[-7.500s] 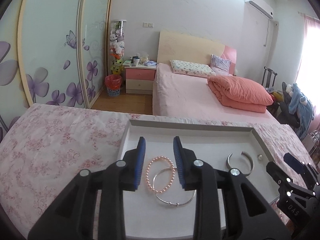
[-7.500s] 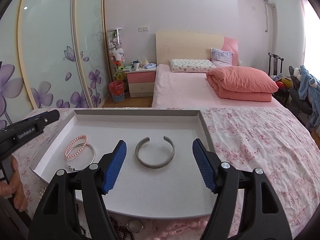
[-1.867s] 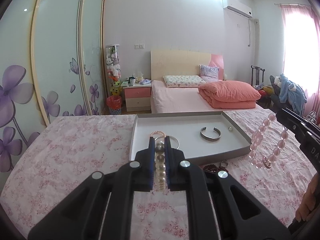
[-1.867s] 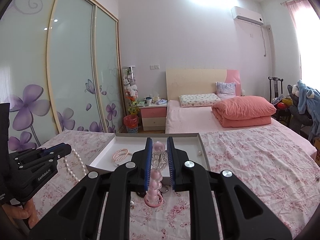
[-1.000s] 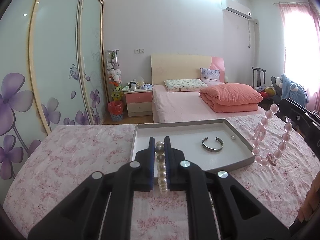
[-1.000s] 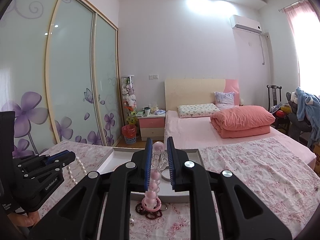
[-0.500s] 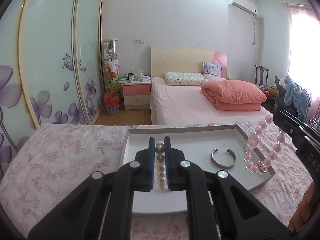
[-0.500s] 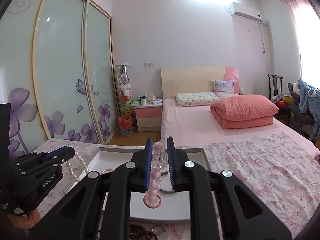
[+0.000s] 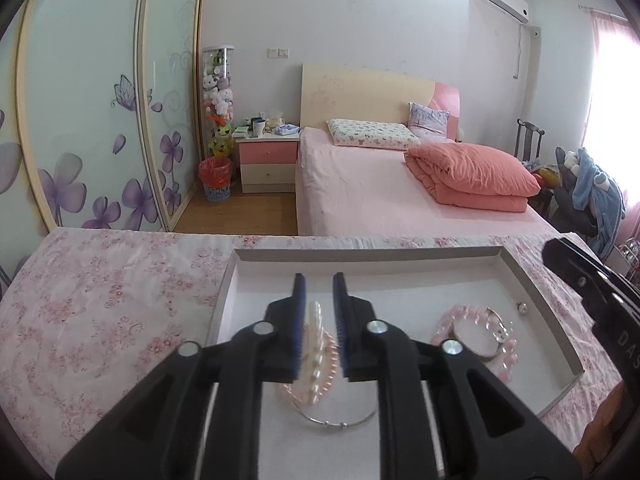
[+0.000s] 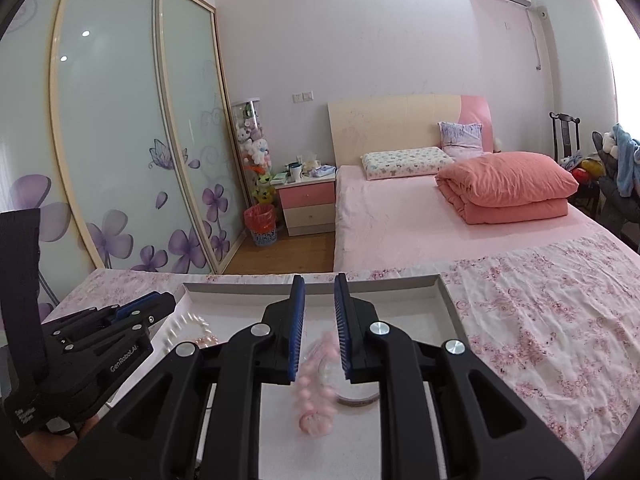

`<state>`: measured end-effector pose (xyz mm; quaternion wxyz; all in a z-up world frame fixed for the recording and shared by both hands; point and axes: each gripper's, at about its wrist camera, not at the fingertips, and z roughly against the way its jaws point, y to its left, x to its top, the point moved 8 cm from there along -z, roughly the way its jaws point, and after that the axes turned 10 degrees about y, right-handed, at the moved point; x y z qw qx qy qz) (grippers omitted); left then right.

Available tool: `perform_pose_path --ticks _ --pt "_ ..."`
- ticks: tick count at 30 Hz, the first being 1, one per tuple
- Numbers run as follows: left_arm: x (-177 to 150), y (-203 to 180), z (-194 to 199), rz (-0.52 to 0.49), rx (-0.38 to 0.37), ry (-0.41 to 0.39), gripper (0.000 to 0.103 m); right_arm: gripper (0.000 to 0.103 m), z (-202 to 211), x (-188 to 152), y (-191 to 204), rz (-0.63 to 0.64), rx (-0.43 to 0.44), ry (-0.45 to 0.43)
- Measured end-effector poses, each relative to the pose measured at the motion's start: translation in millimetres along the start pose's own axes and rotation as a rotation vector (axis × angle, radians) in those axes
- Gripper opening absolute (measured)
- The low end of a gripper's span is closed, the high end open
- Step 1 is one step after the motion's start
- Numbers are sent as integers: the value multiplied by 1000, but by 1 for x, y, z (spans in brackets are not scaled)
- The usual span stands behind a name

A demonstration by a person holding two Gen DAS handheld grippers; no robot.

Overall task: Organize jewelry
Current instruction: 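Carry the pearl necklace and pink bead bracelet over the tray and open both tools, then move the right tool to the silver ring while the left tool grasps the black bead necklace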

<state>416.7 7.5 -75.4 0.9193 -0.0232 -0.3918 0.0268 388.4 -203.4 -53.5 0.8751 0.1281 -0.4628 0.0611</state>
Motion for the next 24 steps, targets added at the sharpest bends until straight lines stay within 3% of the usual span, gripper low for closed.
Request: perform_pose_path --ticks 12,17,24 --pt "9 26 35 61 22 -41 21 17 23 -7 -9 -17 -28 3" --pt "-6 29 66 56 21 -61 28 18 41 -21 -7 6 -30 20" --pt "-49 30 102 47 3 -46 38 17 48 -63 -15 25 -32 145"
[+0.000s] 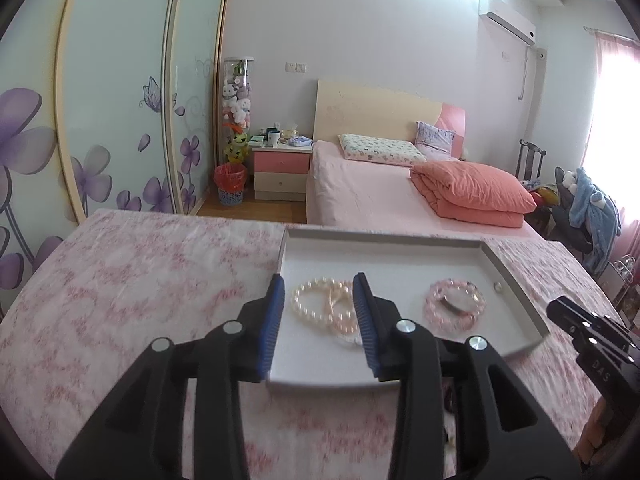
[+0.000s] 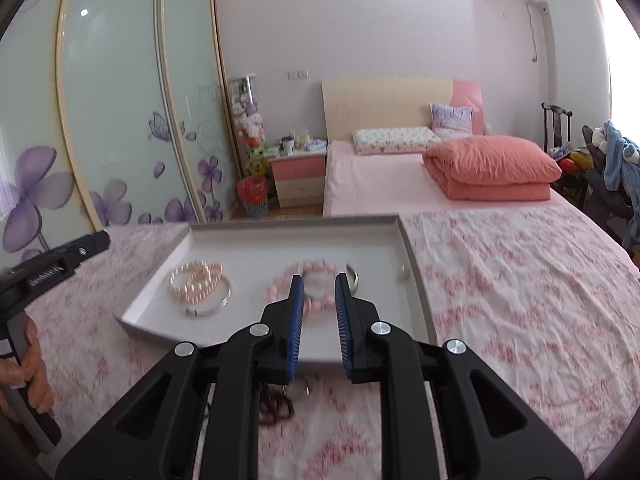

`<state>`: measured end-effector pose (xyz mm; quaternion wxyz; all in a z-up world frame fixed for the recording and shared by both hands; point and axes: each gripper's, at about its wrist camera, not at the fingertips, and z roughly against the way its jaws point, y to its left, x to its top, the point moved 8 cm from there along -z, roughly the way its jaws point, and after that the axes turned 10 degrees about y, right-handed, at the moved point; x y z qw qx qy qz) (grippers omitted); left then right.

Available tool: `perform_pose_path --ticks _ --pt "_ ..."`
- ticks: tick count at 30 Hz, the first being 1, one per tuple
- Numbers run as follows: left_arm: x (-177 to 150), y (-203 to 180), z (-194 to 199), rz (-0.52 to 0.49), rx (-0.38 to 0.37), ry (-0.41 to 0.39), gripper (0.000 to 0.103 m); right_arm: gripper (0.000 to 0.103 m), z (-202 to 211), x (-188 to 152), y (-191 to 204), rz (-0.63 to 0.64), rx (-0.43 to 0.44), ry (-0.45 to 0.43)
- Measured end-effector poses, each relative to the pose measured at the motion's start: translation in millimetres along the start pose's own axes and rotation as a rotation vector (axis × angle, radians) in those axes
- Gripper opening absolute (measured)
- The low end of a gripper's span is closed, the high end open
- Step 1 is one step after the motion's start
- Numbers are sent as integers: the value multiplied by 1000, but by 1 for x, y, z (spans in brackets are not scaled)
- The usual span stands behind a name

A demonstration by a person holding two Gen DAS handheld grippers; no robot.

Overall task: Organize jewelry
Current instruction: 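Move the right tool to the silver ring while the left tool grasps the black bead necklace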

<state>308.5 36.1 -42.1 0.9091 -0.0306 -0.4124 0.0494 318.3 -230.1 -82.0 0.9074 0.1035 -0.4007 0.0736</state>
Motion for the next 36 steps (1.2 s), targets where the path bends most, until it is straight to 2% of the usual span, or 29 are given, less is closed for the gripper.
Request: perform_pose_path --ticks 6,11,17,20,32,35,36 --pt "-33 8 17 3 -3 16 47 17 -14 -35 -3 19 -3 133" --pt "-46 13 21 -6 8 20 53 17 -32 -61 -1 53 -13 256" --pt "-49 14 17 1 -4 33 55 17 -45 -69 10 94 -15 323" --pt "-51 15 16 1 -8 36 56 19 -49 -68 13 101 -8 331" --pt "-57 18 4 10 -5 62 57 37 -63 -60 30 124 -19 336" --pt "-57 16 4 2 -8 64 57 36 -66 -56 33 126 -26 335" --pt "-56 15 4 0 -10 64 57 29 -67 -56 33 123 -26 334"
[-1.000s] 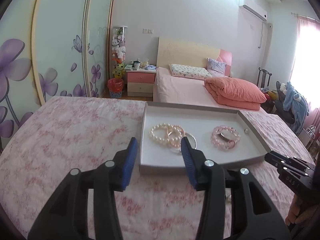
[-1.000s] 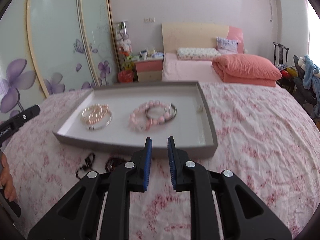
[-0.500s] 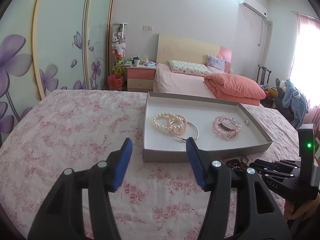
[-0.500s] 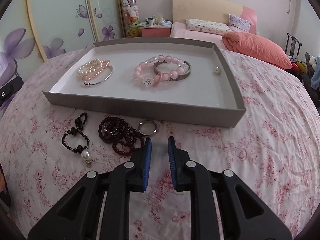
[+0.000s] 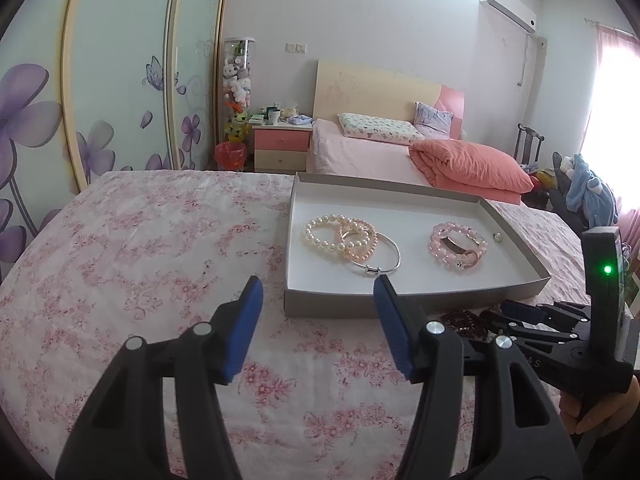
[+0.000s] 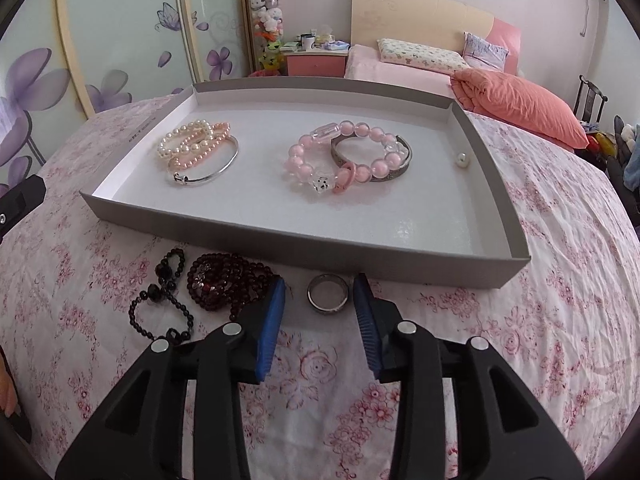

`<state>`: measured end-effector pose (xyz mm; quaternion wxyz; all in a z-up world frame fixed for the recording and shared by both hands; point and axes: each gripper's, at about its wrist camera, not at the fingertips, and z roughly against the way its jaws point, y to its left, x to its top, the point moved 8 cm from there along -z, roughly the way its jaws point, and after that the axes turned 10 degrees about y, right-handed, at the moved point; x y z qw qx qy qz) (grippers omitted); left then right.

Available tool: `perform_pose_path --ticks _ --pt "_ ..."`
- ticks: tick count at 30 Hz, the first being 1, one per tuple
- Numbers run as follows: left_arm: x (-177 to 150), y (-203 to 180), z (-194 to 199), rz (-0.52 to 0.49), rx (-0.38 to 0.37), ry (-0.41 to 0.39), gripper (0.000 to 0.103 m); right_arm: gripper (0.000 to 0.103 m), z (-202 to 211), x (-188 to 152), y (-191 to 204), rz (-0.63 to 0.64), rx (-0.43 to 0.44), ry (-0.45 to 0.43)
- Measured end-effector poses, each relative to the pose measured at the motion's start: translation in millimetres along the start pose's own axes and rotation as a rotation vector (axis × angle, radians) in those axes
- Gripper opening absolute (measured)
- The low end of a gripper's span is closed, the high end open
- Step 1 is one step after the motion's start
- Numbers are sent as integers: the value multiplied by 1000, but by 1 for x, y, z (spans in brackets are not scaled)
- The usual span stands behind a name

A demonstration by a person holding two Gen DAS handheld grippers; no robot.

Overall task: Organize jewelry
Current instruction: 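Move the right tool to the silver ring while the left tool grasps the black bead necklace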

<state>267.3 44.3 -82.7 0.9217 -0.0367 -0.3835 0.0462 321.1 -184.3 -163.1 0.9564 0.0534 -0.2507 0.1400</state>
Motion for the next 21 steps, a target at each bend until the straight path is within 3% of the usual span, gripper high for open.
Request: perform_pose_path --ticks 1,8,15,21 --pt "0 -1 0 -2 -2 0 57 22 0 0 -1 -4 -1 -2" --pt "-5 -24 -4 -46 -61 49 60 23 9 -13 -34 -109 -62 -3" --pt "-29 -61 -26 -124 -151 200 55 23 15 -24 -58 -153 -72 -5" --pt "-44 -74 -47 -88 -186 316 48 23 15 -25 -58 -150 -64 -5"
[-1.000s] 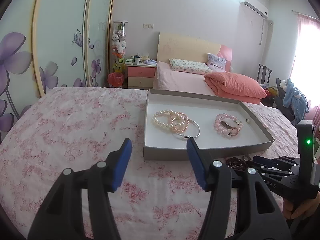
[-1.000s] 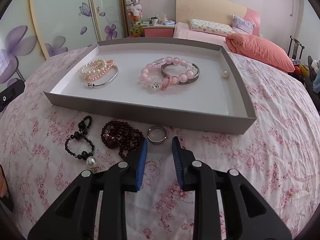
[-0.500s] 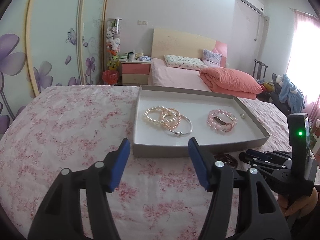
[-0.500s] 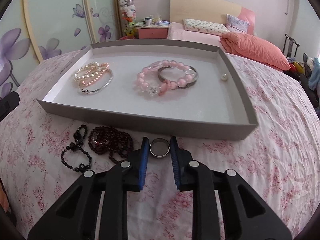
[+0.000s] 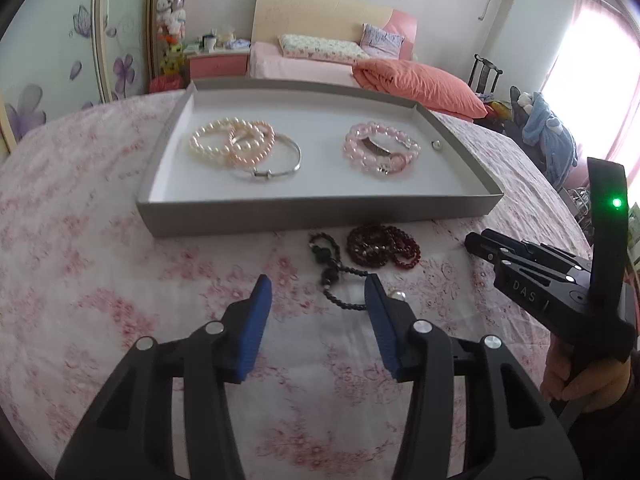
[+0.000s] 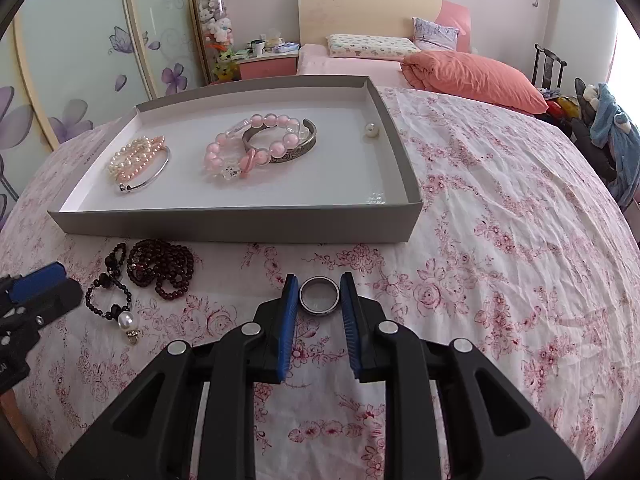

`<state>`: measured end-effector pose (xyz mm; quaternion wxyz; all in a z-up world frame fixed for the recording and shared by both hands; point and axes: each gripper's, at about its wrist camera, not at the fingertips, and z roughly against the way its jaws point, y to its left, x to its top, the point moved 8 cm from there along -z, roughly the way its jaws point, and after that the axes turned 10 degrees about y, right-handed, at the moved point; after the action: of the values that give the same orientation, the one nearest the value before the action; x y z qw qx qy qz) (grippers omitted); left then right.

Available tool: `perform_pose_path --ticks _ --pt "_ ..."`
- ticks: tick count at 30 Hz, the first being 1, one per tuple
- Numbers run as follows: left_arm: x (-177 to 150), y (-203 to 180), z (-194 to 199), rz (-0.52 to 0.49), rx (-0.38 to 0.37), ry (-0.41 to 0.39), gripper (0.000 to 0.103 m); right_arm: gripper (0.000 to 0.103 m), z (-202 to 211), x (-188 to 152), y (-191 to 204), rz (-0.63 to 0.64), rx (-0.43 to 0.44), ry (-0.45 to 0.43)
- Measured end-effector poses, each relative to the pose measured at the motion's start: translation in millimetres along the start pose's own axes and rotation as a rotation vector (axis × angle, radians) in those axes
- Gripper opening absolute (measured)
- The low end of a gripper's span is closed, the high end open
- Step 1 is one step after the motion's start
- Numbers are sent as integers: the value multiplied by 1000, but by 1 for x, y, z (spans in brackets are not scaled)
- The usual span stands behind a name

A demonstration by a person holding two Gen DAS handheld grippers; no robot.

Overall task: Organize jewelry
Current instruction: 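Move the right tool to the silver ring while the left tool grasps the black bead necklace, then carry the black bead necklace and silver ring into the tray and open both tools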

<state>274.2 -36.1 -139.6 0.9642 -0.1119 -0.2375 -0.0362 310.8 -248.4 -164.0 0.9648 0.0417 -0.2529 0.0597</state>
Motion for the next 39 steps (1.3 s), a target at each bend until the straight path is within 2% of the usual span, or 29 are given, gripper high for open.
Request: perform_pose_path --ticks 3,5,6,9,11,14,18,21,22,27,28,29,32,39 --pt "1 -3 -7 27 -15 16 45 23 0 -1 2 3 2 0" --pt "1 -7 -11 24 -9 26 37 23 0 -1 2 5 3 0" --pt "1 -9 -13 16 5 30 34 23 1 -1 3 6 3 0" --pt "-1 -12 -22 -13 72 49 16 23 1 -2 4 7 4 1" --pt "0 -9 -23 -34 135 32 8 23 1 -2 4 7 5 1" --pt "4 9 -20 -5 170 26 6 23 2 -2 4 10 6 1" --pt "7 30 -16 34 164 33 7 23 2 -2 7 18 8 1" --pt "5 33 -13 35 147 28 18 23 1 -2 7 20 7 2" --pt "4 32 -13 30 147 25 25 23 1 -2 7 20 7 2" --pt "1 25 -14 -2 155 17 28 23 1 -2 7 19 8 2" --pt "2 24 -14 -5 156 16 26 23 1 -2 7 19 9 2" --pt "2 24 -15 -5 161 16 19 23 1 -2 7 18 10 2" --pt "3 28 -15 -2 187 12 5 23 2 -2 7 16 13 1" --pt "3 38 -11 47 155 7 5 23 4 -2 5 0 42 -7"
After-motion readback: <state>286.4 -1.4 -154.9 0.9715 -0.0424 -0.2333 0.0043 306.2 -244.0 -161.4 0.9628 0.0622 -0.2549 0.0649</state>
